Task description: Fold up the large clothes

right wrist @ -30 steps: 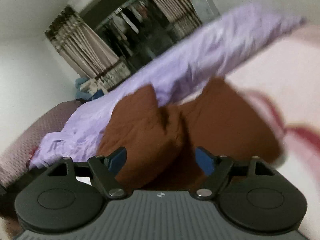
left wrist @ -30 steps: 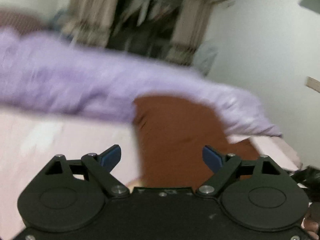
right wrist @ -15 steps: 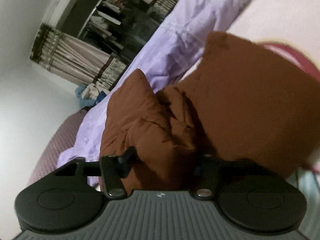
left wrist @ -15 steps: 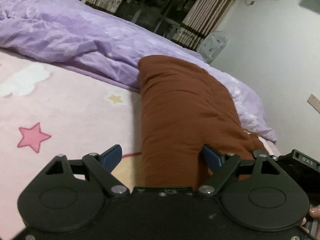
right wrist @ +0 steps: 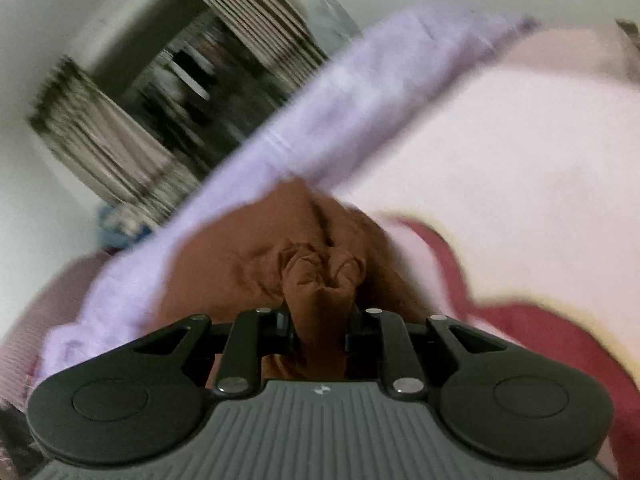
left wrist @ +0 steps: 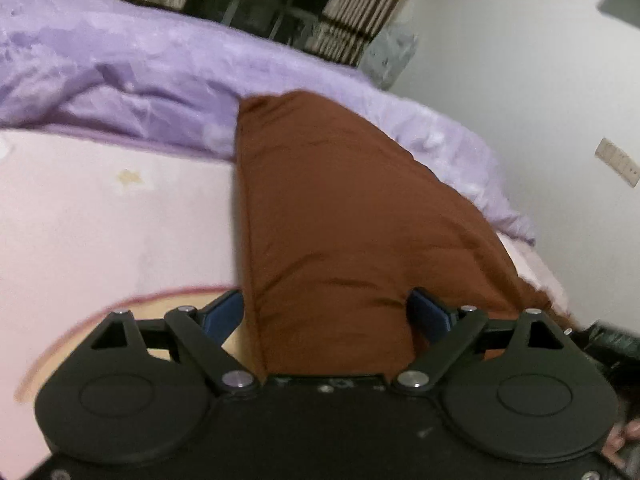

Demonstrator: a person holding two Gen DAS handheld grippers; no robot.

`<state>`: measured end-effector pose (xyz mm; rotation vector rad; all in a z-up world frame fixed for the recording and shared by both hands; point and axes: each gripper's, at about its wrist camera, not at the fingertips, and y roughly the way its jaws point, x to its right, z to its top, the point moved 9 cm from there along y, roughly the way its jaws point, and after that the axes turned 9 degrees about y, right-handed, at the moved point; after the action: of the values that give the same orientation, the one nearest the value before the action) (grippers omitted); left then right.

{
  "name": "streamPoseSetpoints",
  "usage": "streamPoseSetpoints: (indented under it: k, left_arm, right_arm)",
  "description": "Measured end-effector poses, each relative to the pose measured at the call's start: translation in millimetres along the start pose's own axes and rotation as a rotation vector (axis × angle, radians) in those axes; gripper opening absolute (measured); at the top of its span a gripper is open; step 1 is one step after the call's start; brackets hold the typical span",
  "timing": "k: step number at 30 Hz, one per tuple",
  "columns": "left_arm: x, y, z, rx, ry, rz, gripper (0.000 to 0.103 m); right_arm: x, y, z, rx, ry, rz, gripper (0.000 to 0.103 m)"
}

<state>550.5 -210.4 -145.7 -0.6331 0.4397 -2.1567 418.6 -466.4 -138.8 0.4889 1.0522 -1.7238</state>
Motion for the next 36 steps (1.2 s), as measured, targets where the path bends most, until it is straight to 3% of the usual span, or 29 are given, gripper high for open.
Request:
streamPoseSetpoints:
  k: [6, 9, 11, 17, 21, 24, 28, 30, 31, 33, 36]
  left_arm:
    - [-11.1, 8.7, -7.4, -0.007, 0.006, 0.011, 0.101]
    - [-6.8, -2.9, -1.0, 0.007, 0.028, 0.02, 0.101]
    - [-1.2, -22.7, 3.4, 0.03, 0.07, 0.028, 0.096]
    - [5.8, -77.8, -20.6, 0.048, 0.176, 0.021, 0.094]
    - [22.5, -78.9, -50.4, 0.037, 0.235, 0.029, 0.088]
    - [25.3, -58.1, -63.6, -0.013, 0.261, 0.075, 0.07]
    - [11.9, -32.0, -69.8, -0.053, 0.225, 0.123, 0.047]
    - [9.0, -33.0, -68.0, -0.043, 0.19, 0.107, 0.036]
    - [7.2, -37.2, -65.4, -0.031, 0.191, 0.126, 0.031]
    - [4.0, -46.2, -58.5, -0.001, 0.207, 0.175, 0.029]
    - [-2.7, -45.0, -53.3, -0.006, 0.177, 0.171, 0.029]
  right_arm:
    - [10.5, 8.9, -9.9, -0.001, 0.029, 0.063, 0.029]
    - [8.3, -2.0, -5.2, -0.003, 0.016, 0.101, 0.048]
    - [12.5, -15.3, 1.2, 0.015, 0.016, 0.099, 0.073]
    - [0.9, -32.9, 5.8, -0.008, 0.016, 0.135, 0.075]
    - [-3.1, -15.2, -0.6, -0.033, 0.032, 0.105, 0.075]
    - [-4.1, -9.5, -7.8, -0.041, 0.039, 0.085, 0.074]
    - [-2.5, -7.4, -9.6, -0.028, 0.048, 0.081, 0.073]
    - [-4.4, -6.4, -8.9, -0.025, 0.022, 0.069, 0.046]
    - [-5.3, -10.8, -9.4, -0.015, 0.005, 0.067, 0.026]
    - [-12.2, -22.2, -1.7, 0.019, 0.002, 0.073, 0.02]
    - [-19.0, -29.9, 4.8, 0.037, -0.007, 0.103, 0.02]
